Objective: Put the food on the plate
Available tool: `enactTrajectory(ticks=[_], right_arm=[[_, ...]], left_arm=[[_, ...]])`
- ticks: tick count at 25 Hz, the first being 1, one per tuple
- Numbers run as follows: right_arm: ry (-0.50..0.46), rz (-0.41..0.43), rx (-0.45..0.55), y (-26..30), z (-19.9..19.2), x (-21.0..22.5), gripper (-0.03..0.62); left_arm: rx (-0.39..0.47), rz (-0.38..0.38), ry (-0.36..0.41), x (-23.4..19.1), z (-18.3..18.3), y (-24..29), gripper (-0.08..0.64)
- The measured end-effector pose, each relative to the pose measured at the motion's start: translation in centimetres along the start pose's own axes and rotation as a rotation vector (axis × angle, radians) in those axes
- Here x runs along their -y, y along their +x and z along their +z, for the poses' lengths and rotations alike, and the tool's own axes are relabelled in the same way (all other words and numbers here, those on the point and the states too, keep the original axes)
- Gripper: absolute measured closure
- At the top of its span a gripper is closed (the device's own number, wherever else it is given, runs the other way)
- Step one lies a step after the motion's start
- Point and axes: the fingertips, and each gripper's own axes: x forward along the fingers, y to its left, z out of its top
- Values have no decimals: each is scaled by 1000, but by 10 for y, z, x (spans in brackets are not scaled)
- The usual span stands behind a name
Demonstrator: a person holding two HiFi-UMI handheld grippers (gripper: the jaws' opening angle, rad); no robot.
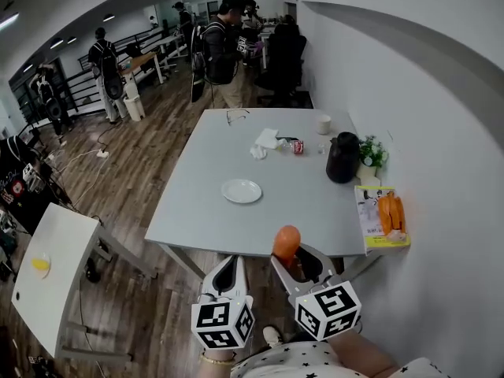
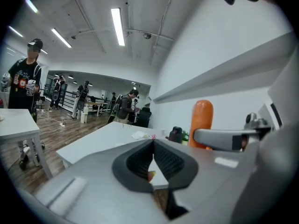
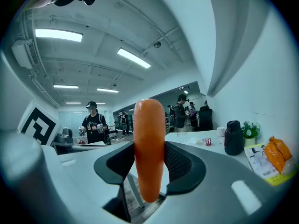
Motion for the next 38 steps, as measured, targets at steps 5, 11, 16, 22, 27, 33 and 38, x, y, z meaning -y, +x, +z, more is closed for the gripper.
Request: enactTrajectory(ticks=[5,11,16,22,27,33,38], right_arm=[[-7,18,-32,50,6,28,394],[-9,50,-75,97,0,47,394],[-35,67,-122,139,-10,58,394],[-74,74,-180,206,-19,87,394],[-128,108,-287,266,-33,107,394],[-273,187,-545,335,-70,130,396],[-428,268,-771,378,-114,141,396]], left_arm=[[3,36,-13,-20,11,51,552],[-10,86,-12,-44,13,90,552],[-17,117,-24,-73,11,119,552],[-10,114,7,-104,17,176,552],[-25,87,19,-132,20,225,552],[-67,106,-16,-168,13,264,552],[-93,126,-40,-189,5,283,552]])
